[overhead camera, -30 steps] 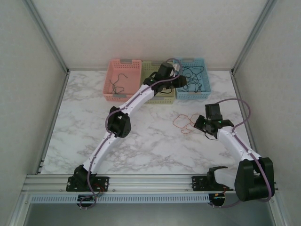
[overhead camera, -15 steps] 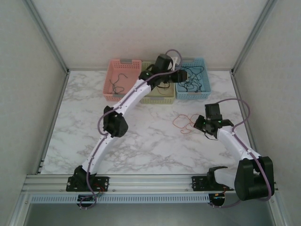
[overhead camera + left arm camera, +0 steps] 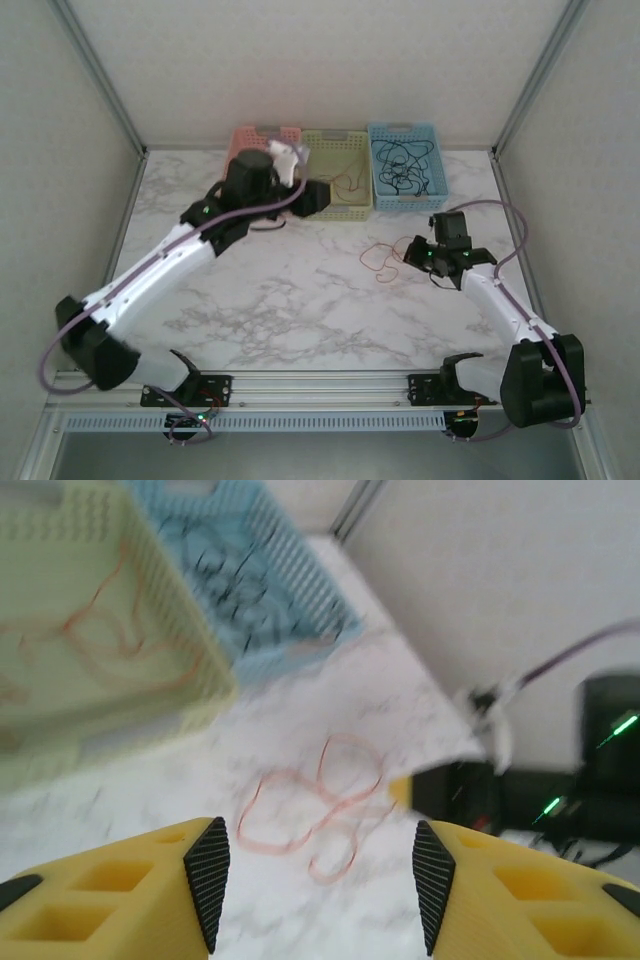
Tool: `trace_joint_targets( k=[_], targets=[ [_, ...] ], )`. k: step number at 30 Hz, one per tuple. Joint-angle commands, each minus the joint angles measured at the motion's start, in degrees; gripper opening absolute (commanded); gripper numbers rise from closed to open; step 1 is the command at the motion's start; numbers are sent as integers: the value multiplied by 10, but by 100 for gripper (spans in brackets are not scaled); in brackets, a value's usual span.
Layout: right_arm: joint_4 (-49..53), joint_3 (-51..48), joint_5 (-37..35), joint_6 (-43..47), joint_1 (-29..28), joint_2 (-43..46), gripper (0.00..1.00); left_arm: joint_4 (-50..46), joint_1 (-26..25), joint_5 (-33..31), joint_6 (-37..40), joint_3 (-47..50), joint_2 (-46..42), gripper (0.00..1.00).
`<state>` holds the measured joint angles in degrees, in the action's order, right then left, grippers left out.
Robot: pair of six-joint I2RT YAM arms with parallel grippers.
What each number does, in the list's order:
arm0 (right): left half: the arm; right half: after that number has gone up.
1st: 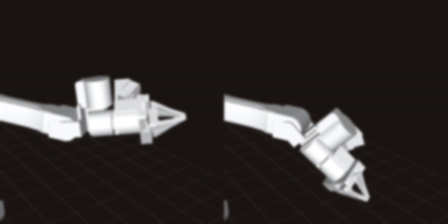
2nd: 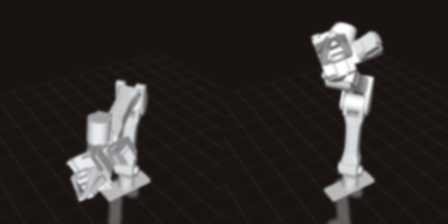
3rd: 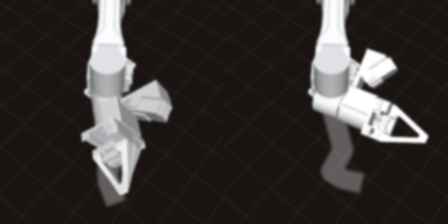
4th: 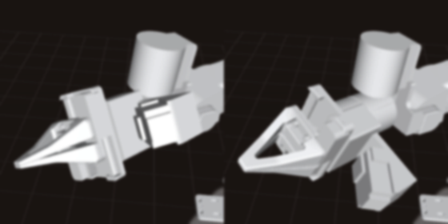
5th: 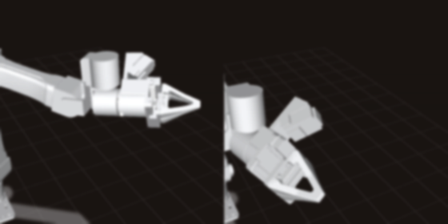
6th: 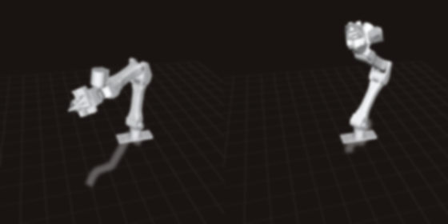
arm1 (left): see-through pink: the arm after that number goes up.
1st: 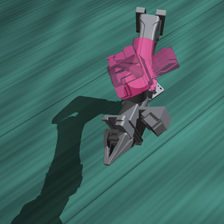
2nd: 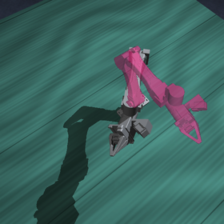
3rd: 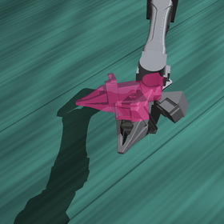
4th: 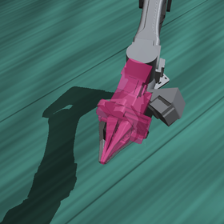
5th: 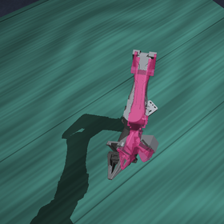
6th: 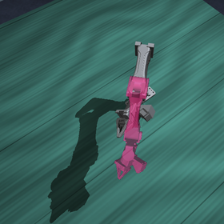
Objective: Untangle the cables
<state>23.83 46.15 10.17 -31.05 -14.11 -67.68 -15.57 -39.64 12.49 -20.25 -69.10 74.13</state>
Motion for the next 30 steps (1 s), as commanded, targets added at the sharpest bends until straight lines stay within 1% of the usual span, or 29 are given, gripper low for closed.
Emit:
trace_joint_targets(
  k=[1,5,8,13,15,19,26,30],
  targets=[
    [8,61,23,5,-30,20,0,-8,6,-64,-25,93,-79,54],
    [8,131,5,1,-70,15,0,-60,6,-91,-39,181,-214,55],
    [14,202,-3,11,-92,-17,0,-123,6,-102,-49,221,-291,56],
    [22,341,-21,25,-112,-93,0,-181,5,-107,-96,265,-402,56],
    [22,396,-30,22,-116,-127,0,-210,6,-128,-102,264,-434,56],
    [49,548,-54,12,-119,-211,0,-266,5,-179,-105,237,-457,57],
    [90,800,-87,21,-120,-353,0,-324,5,-212,-87,190,-442,58],
    [122,984,-71,23,-119,-446,0,-330,5,-212,-84,188,-445,58]
  ],
)
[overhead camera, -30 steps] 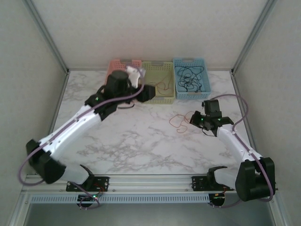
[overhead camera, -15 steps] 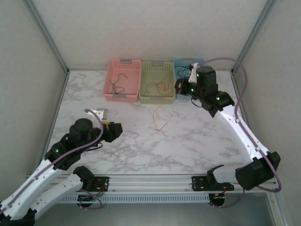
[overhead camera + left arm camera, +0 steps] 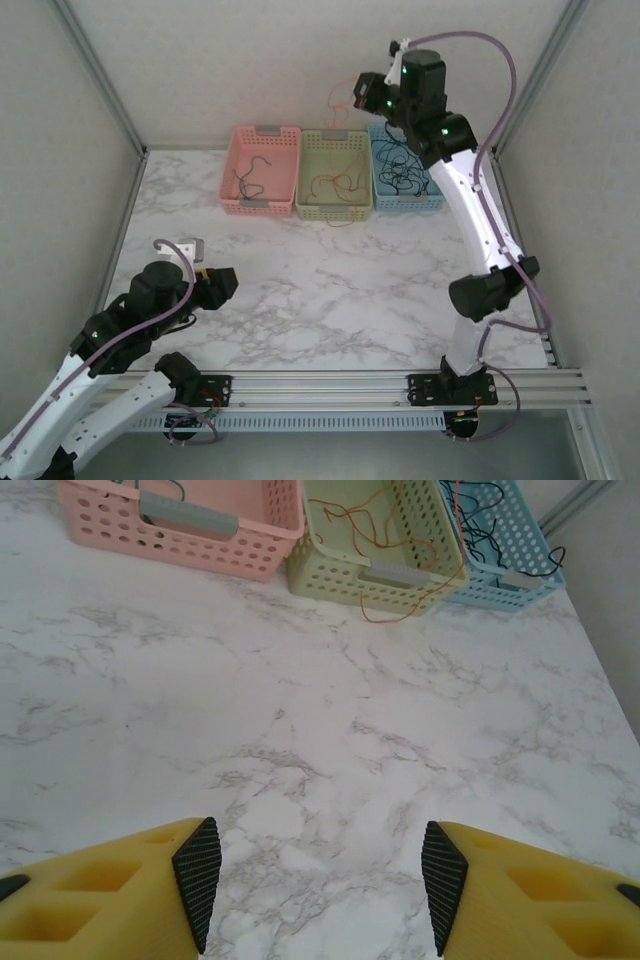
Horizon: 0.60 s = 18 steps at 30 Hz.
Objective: Untangle the cables
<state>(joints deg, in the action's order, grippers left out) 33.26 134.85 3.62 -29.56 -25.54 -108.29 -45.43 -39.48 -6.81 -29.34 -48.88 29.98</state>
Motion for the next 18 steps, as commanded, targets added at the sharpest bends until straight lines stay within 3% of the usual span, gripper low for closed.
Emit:
trace_joint_targets(
  k=[1,5,11,18],
  targets=[
    [35,150,-7,9,-6,-68,0,-32,4,-20,7,-13,-3,58],
    [13,295,5,19,-5,-143,0,-36,4,-26,6,-12,-4,58],
    [-127,239,-7,35,-5,-126,0,-36,4,-27,6,-11,-2,59],
    [-178,250,18,49,-5,-126,0,-36,4,-27,6,-10,-4,59]
  ],
)
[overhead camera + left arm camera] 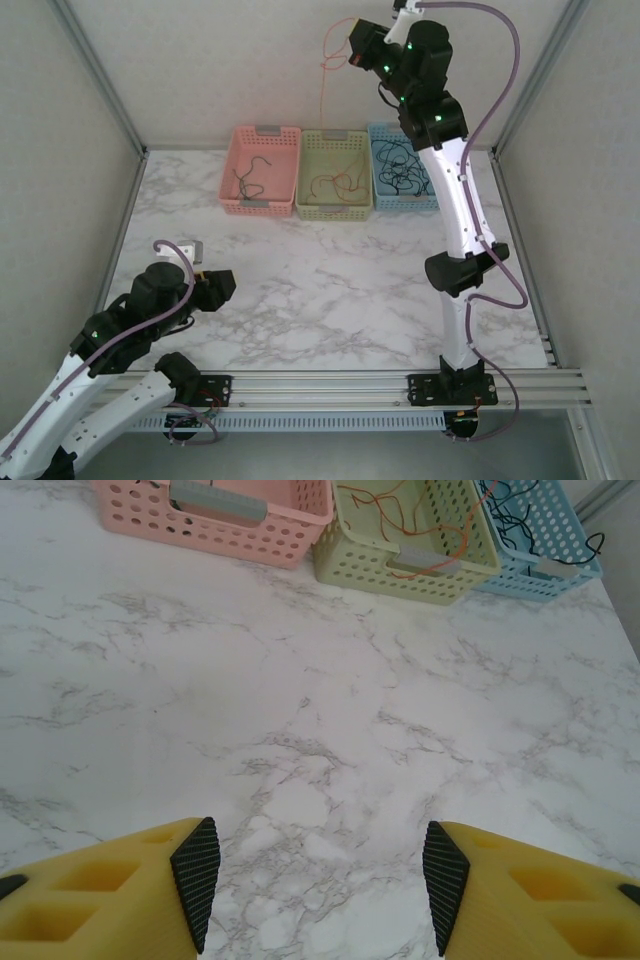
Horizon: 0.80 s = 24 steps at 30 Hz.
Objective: Untangle the cables
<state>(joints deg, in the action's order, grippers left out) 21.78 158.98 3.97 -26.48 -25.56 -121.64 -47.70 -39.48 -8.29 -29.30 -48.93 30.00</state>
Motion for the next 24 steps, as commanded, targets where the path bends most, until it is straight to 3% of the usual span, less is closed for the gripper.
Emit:
trace_joint_targets(
  k=[1,9,15,24],
  targets=[
    [-74,8,19,23,-5,9,0,-12,4,-12,6,-9,-3,59],
    [-146,18,45,39,-4,32,0,-12,3,-9,6,-9,-2,59],
    [-153,-11,22,61,-4,62,0,-11,4,-8,6,-9,-1,59],
    [-97,-17,-21,86,-3,-8,0,-10,4,-3,7,-8,1,59]
  ],
)
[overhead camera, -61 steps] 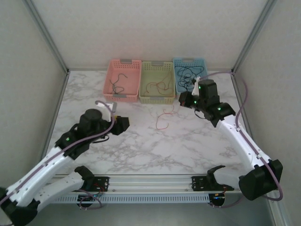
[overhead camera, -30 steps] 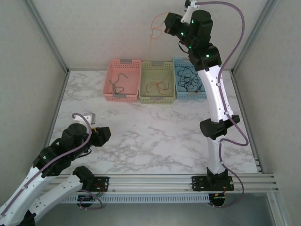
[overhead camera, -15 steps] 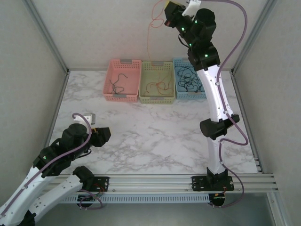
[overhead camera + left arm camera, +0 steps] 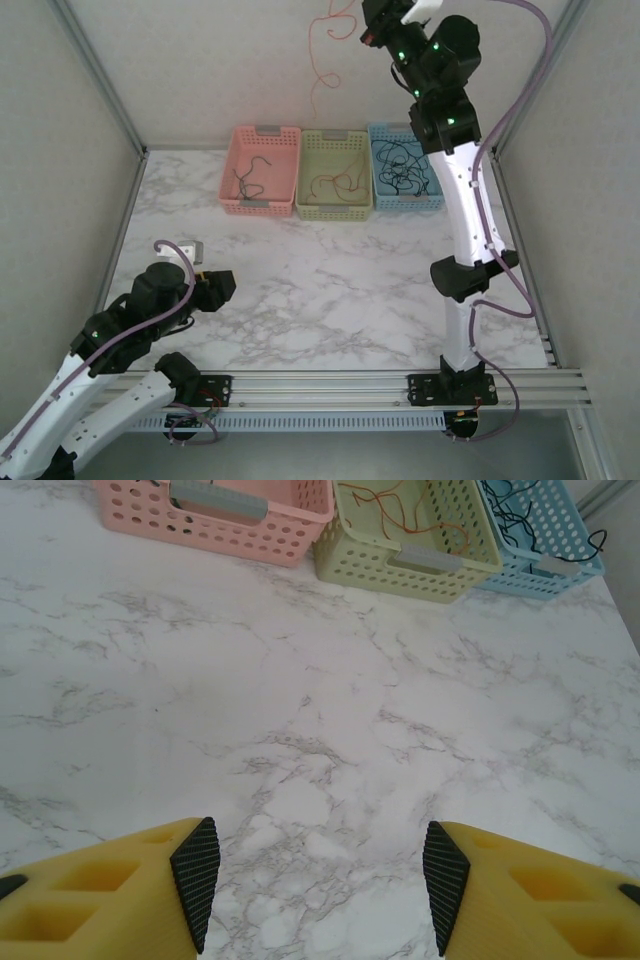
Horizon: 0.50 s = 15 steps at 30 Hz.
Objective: Untangle the cables
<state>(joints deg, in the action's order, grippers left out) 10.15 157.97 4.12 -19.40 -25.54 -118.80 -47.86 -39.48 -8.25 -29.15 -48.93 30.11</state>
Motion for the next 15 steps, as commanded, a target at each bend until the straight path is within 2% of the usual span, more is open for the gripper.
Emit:
trace_joint_targets(
  k=[1,5,8,15],
  targets=[
    [28,-6,-26,14,-3,-45,0,-9,3,-4,6,-8,0,59],
    [54,-18,-35,13,-4,-67,0,-9,3,-5,6,-7,-1,59],
    [55,-68,-46,21,-3,-66,0,-8,3,-4,6,-6,0,59],
    [-26,-334,-82,1,-4,-16,0,-7,2,-2,5,-4,-1,59]
  ],
)
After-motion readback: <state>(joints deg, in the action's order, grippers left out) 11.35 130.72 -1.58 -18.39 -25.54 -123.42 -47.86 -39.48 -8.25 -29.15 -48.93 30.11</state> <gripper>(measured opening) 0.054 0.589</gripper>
